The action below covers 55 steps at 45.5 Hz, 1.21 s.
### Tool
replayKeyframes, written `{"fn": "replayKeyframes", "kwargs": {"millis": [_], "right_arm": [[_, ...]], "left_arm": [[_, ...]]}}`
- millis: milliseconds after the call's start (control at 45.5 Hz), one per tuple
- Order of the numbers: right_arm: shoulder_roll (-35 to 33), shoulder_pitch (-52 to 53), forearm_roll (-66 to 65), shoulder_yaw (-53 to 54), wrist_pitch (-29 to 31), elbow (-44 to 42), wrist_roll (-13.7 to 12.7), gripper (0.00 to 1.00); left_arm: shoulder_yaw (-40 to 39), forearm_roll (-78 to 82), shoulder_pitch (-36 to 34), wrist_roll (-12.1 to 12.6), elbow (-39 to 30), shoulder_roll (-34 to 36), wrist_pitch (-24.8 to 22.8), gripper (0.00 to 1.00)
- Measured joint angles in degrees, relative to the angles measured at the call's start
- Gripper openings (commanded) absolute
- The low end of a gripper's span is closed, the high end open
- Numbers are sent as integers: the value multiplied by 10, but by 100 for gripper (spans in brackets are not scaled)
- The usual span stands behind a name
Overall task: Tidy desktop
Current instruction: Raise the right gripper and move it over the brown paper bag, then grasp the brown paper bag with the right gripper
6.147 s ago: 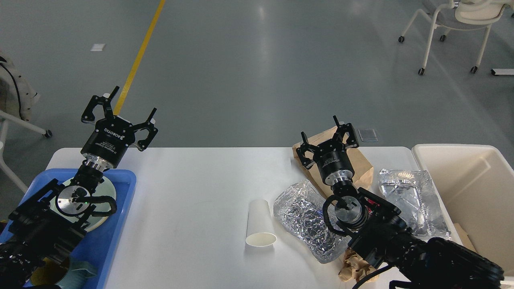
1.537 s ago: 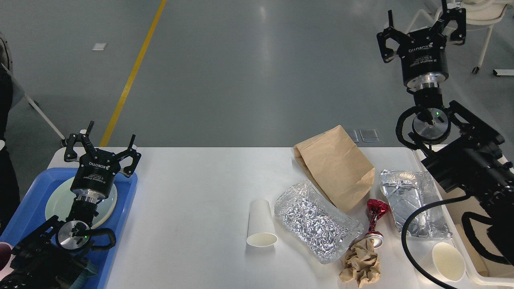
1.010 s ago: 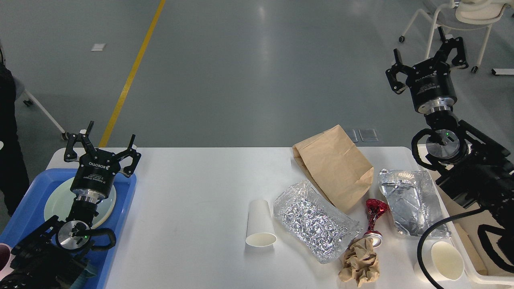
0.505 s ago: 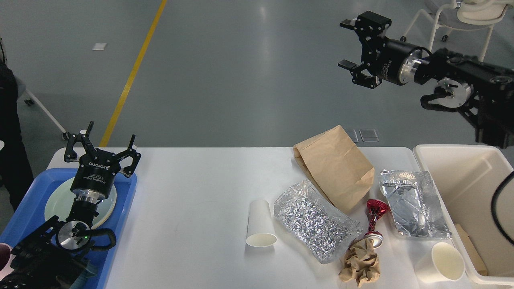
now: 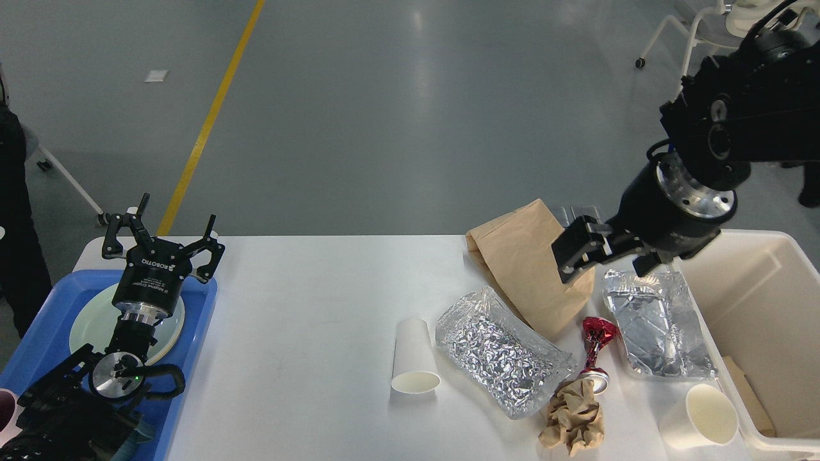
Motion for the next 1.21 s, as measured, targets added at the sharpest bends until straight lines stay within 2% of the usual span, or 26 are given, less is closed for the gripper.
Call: {"fn": "replayKeyframes", "kwargs": {"millis": [132, 241, 307, 461, 593, 724, 812, 922, 1054, 1076, 1207], "right_arm": [[0, 46, 28, -32, 18, 33, -1, 100], [2, 52, 37, -39, -2, 36, -5, 100], [9, 36, 40, -39, -41, 36, -14, 100], [37, -64, 48, -41, -159, 17, -54, 100], [67, -167, 52, -26, -242, -15, -60, 100], [87, -249, 47, 0, -283, -73, -62, 100], [92, -299, 43, 6, -291, -143, -79, 100], [93, -382, 41, 7, -294, -271, -98, 100], [94, -492, 36, 7, -295, -445, -106, 100], [96, -532, 34, 7, -295, -511, -107, 100], [107, -631, 20, 8, -293, -669, -106, 100]], "left_arm": [[0, 0, 1, 0, 0, 0, 0, 100], [0, 0, 1, 0, 0, 0, 0, 100], [0, 0, 1, 0, 0, 0, 0, 100], [0, 0, 0, 0, 0, 0, 0, 100], [0, 0, 0, 0, 0, 0, 0, 100], [0, 0, 0, 0, 0, 0, 0, 100], [0, 0, 0, 0, 0, 0, 0, 100], [0, 0, 0, 1, 0, 0, 0, 100], [0, 0, 0, 1, 0, 0, -1, 100], [0, 0, 0, 1, 0, 0, -1, 100], [0, 0, 0, 1, 0, 0, -1, 100]]}}
